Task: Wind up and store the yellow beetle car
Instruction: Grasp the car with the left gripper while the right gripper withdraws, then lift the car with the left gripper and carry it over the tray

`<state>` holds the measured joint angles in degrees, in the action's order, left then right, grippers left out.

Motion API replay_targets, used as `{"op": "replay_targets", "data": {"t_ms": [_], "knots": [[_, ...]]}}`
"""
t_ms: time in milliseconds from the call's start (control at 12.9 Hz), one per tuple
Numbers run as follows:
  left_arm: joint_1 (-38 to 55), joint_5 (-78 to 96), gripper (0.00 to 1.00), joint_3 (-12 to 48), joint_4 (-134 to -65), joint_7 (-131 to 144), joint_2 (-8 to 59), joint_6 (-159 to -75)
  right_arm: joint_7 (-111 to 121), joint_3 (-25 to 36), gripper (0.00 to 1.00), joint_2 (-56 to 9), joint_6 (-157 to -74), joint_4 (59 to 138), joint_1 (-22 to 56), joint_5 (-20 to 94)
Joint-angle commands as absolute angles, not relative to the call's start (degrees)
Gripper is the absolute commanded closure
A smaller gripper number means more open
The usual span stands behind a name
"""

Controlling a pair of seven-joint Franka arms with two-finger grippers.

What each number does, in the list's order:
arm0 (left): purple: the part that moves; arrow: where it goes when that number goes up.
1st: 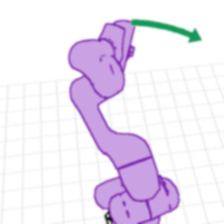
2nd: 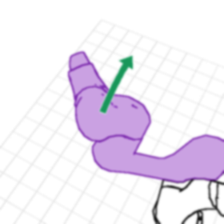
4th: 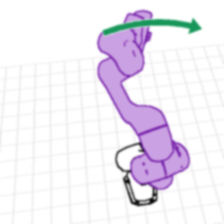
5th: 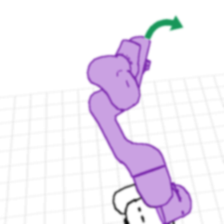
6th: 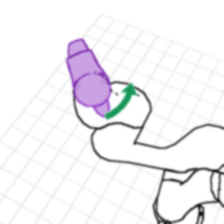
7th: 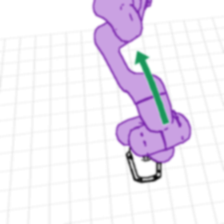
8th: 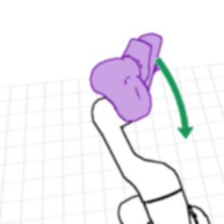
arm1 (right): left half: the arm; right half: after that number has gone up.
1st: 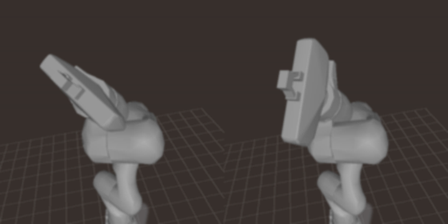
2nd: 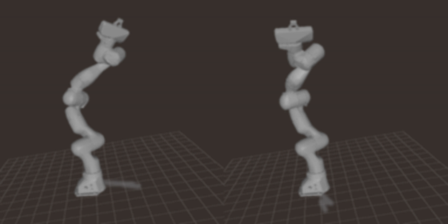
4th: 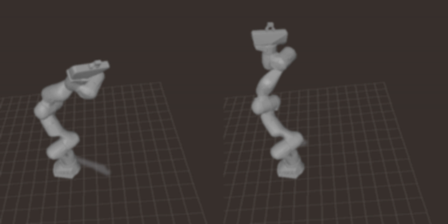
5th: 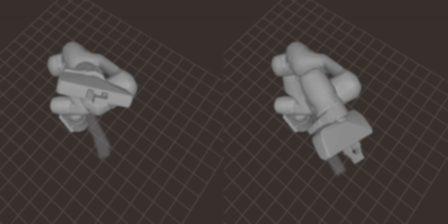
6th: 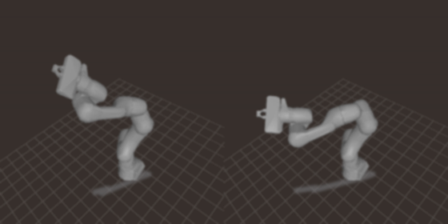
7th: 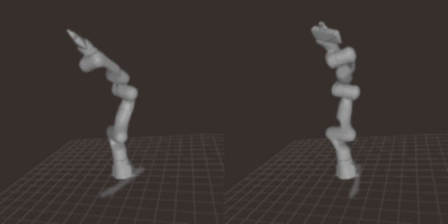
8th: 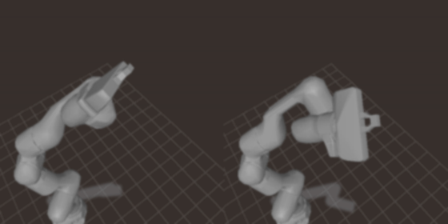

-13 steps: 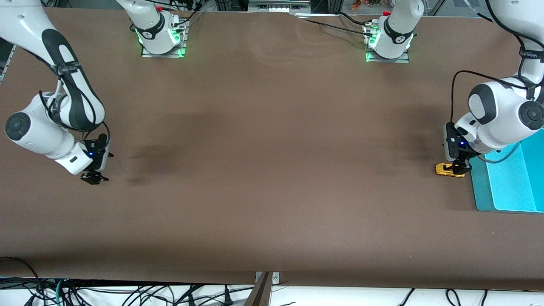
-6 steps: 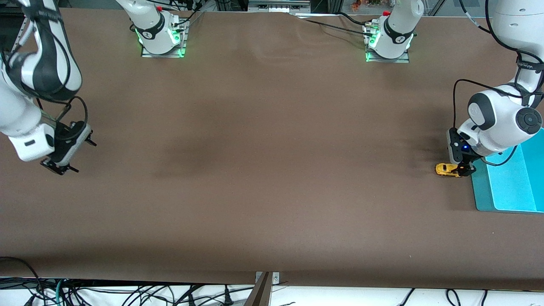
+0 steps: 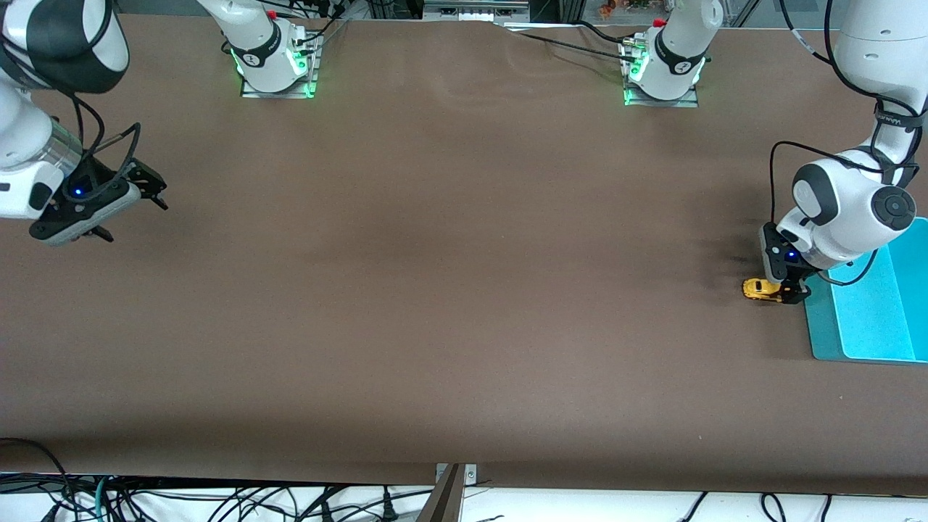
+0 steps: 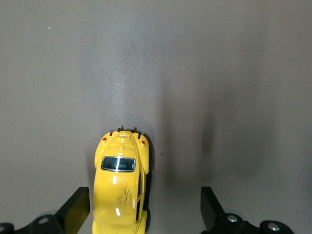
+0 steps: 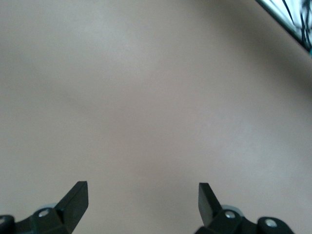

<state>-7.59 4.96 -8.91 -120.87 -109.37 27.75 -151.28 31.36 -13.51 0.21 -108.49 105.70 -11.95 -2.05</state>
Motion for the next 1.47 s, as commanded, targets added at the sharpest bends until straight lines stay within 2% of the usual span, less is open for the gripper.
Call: {"op": "replay_targets", "data": {"t_ms": [0,78,155,233,388,465,543,853,1163,1396], "knots": [[-8.0,6.68,0.0,-8.7,-120.94,-109.86,28.56,-152.93,17.98,-13.1,0.0,1.23,-102.58,102.14,-10.38,-1.41],[-8.0,6.68,0.02,-8.7,-120.94,-110.04,28.65,-152.93,15.32,-12.83,0.0,1.58,-102.48,101.61,-9.94,-1.32],[-8.0,6.68,0.21,-8.7,-120.94,-110.21,28.65,-152.93,14.16,-12.22,0.0,1.93,-102.48,101.6,-9.06,-0.62],[-8.0,6.68,0.5,-8.7,-120.94,-110.21,28.57,-152.93,13.63,-10.74,0.0,2.19,-102.48,101.6,-8.36,1.21],[-7.91,6.68,0.78,-8.7,-120.94,-110.21,28.39,-152.67,11.35,-8.97,0.0,3.33,-101.7,102.21,-7.74,3.42],[-7.91,6.68,0.89,-8.61,-120.85,-110.13,28.04,-152.14,8.73,-8.88,0.0,3.77,-100.38,102.22,-7.47,3.43],[-7.91,6.68,0.95,-8.61,-120.76,-109.95,27.6,-151.7,7.14,-8.88,0.0,4.13,-100.2,102.22,-7.04,3.43],[-7.47,6.68,0.96,-5.99,-119.19,-105.67,22.78,-141.45,6.77,-8.44,0.0,4.13,-98.97,102.22,-6.68,3.34],[-8.17,5.8,0.94,-6.06,-111.12,-102.65,19.87,-126.6,7.47,-8.44,0.0,4.13,-99.4,102.3,-6.68,2.99],[-13.16,-0.24,0.92,-6.33,-107.06,-105.46,19.69,-125.07,7.56,-8.44,0.0,4.13,-99.4,102.3,-6.68,2.9]]}}
